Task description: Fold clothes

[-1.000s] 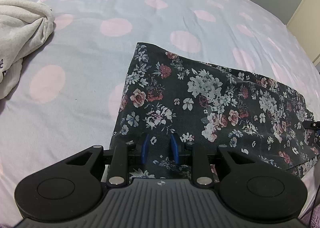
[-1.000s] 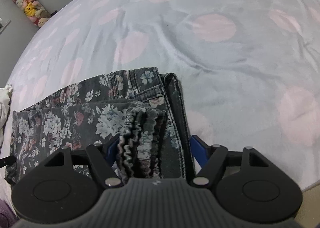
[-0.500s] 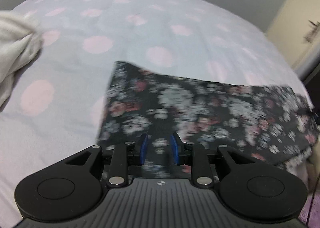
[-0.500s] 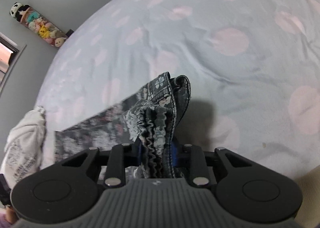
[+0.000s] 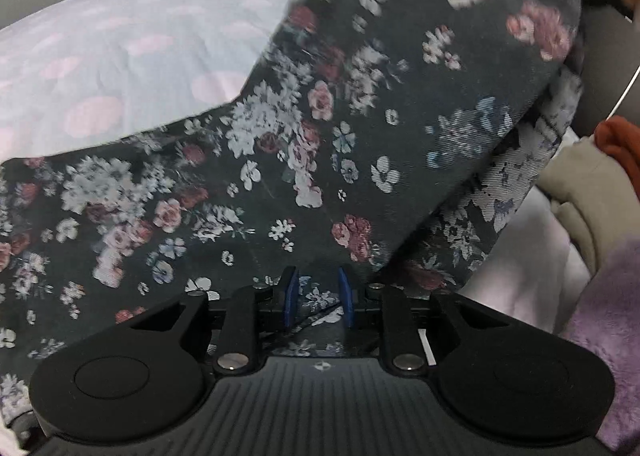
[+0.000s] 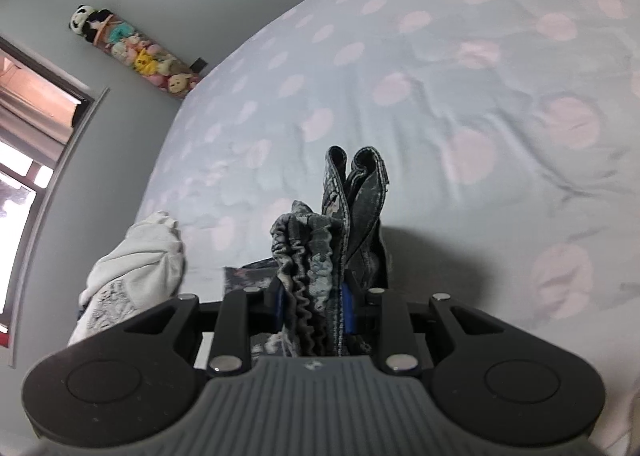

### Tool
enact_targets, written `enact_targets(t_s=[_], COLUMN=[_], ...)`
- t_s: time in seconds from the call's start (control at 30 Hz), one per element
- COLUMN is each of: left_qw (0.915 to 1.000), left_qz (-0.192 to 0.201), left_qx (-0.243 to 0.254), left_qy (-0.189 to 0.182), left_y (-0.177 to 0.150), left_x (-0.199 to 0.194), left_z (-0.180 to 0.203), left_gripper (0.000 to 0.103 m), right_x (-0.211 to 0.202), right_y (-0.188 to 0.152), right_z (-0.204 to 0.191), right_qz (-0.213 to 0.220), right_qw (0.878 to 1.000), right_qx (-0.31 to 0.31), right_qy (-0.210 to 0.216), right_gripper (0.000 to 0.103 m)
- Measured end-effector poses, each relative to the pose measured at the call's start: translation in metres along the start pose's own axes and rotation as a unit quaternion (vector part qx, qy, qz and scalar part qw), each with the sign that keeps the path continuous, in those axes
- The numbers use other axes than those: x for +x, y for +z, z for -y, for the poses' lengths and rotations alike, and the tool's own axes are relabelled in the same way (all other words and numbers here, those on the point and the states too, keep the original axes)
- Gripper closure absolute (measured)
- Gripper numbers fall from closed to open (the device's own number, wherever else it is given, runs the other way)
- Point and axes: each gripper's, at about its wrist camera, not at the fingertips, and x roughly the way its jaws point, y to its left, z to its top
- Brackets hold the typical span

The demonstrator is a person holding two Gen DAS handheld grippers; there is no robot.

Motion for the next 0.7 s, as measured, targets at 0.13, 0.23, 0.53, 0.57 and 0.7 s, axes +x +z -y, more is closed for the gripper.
enact_targets(t_s=[0.13, 0.23, 0.53, 0.57, 0.7], left_qw=[0.9999, 0.9998, 0.9904, 0.9882, 0.9833], left_qz=[-0.007, 0.005, 0.050, 0.050, 0.045], left_qx=[0.003, -0.012, -0.078, -0.089, -0.118], left_qy=[-0.010, -0.018, 0.102, 0.114, 0.131], left_y=[-0.002, 0.001, 0.018, 0.017, 0.007], left_x=[0.003, -0.020, -0.101, -0.105, -0.119], left_z=[-0.005, -0.016, -0.121, -0.131, -0.152], left_gripper=[0.084, 0.084, 0.084, 0.084, 0.084], right_x=[0.013, 0.021, 0.072, 0.080, 0.118], right_y=[-0.007, -0.009, -0.025, -0.028, -0.042], right_z=[-0.008, -0.014, -0.065, -0.072, -0.101], right_qz=[-0.014, -0.016, -0.035, -0.040, -0.057], right_qw=[1.000, 0.999, 0.997, 0.997, 0.996], right_qx=[0.008, 0.020, 0.014, 0.012, -0.009], right_qy=[0.016, 0.040, 0.069, 0.072, 0.064], right_gripper=[0.074, 0.074, 0.074, 0.074, 0.074])
